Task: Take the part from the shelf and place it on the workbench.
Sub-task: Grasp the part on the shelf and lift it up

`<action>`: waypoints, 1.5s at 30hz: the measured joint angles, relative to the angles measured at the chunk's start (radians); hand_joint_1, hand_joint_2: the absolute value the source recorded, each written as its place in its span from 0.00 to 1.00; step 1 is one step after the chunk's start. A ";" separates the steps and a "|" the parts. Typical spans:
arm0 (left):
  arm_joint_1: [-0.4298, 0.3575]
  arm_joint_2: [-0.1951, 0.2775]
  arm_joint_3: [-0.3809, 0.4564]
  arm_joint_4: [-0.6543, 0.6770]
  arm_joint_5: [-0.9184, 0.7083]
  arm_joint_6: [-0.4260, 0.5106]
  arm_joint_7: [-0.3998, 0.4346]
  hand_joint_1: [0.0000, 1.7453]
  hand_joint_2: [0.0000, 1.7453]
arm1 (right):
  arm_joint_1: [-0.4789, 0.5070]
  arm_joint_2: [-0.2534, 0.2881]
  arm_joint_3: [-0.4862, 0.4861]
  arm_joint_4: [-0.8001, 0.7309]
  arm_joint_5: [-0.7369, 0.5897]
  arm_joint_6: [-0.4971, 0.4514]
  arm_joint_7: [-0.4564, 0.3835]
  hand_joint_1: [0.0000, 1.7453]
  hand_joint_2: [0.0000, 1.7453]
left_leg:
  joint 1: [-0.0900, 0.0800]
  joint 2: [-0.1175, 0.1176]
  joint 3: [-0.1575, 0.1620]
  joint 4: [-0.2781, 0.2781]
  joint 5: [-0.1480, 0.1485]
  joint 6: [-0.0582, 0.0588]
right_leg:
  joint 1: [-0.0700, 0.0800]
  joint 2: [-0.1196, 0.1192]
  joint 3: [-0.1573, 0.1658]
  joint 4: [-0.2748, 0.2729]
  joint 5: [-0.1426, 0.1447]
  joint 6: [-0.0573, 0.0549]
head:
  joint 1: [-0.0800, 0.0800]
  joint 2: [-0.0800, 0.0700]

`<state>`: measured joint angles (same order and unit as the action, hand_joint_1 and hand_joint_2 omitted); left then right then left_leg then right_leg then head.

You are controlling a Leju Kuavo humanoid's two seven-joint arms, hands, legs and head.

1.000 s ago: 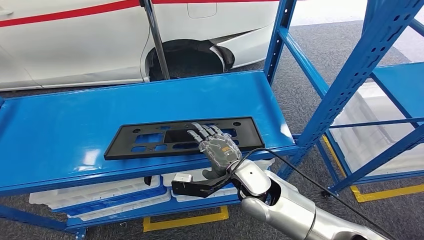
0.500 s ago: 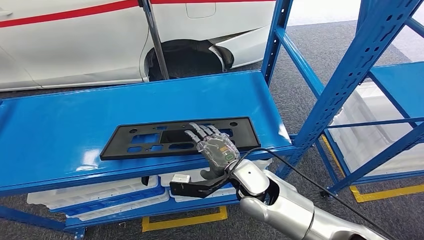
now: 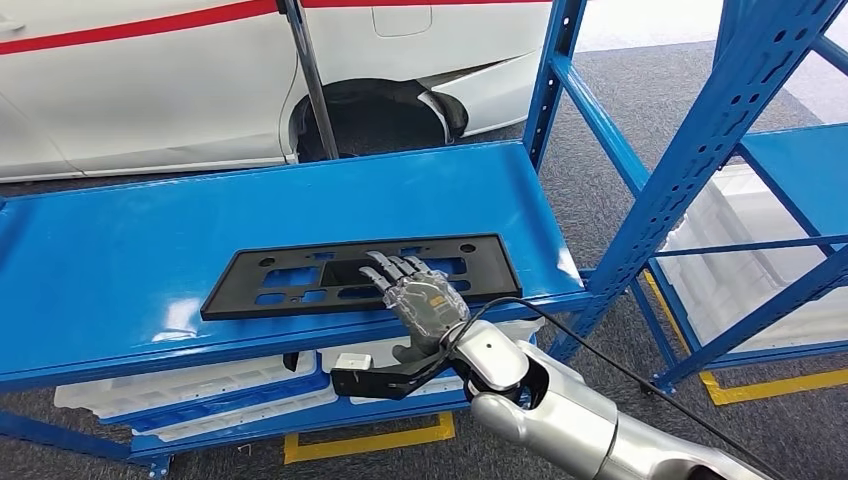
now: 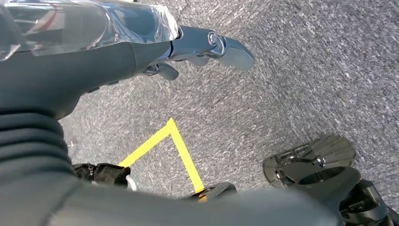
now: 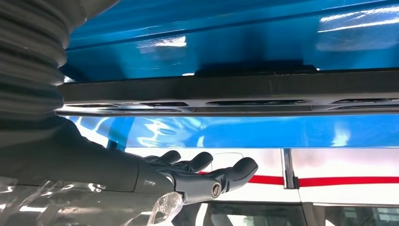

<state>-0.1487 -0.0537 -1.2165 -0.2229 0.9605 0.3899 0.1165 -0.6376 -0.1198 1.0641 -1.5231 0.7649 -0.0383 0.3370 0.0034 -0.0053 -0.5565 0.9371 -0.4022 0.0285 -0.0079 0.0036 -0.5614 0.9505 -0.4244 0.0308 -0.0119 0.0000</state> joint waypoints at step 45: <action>0.011 0.011 0.000 0.003 0.000 -0.010 -0.035 0.00 0.00 | -0.027 0.021 0.023 0.046 -0.021 -0.009 -0.023 0.00 1.00 | -0.024 -0.004 -0.058 0.034 0.027 0.005 | 0.010 0.015 0.027 0.037 -0.065 -0.024 | 0.006 0.000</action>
<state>-0.1376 -0.0423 -1.2165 -0.2197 0.9600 0.3799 0.0816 -0.6651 -0.0984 1.0876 -1.4775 0.7438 -0.0473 0.3140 -0.0204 -0.0093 -0.6145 0.9708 -0.3751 0.0335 0.0021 0.0186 -0.5339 0.9880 -0.4890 0.0068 -0.0057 0.0000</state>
